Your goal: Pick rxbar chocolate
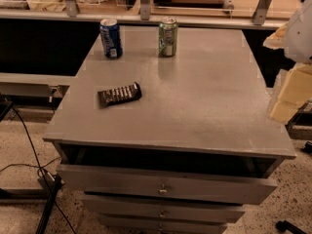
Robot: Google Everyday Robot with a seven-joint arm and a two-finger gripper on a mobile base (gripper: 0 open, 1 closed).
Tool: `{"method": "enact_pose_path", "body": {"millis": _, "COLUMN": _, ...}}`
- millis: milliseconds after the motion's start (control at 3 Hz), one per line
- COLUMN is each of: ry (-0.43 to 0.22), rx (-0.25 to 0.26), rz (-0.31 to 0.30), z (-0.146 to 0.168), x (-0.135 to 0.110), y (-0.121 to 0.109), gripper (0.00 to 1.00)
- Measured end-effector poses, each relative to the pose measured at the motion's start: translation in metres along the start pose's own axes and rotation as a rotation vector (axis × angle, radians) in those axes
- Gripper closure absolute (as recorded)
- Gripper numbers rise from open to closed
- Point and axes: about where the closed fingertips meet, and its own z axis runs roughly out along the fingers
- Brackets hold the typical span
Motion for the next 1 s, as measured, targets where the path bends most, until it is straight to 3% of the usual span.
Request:
{"method": "enact_pose_path", "body": {"millis": 333, "ry": -0.009, "rx": 0.001, "rz": -0.001, "z": 0.001, "x": -0.002, "y": -0.002, "gripper": 0.00}}
{"method": "enact_pose_path", "body": {"millis": 667, "ry": -0.041, "rx": -0.047, "rz": -0.063, "z": 0.031, "x": -0.036, "y": -0.019, "gripper": 0.00}}
{"method": "enact_pose_path", "body": {"millis": 1000, "ry": -0.053, "rx": -0.100, "rz": -0.166, "z": 0.073, "x": -0.093, "y": -0.036, "gripper": 0.00}}
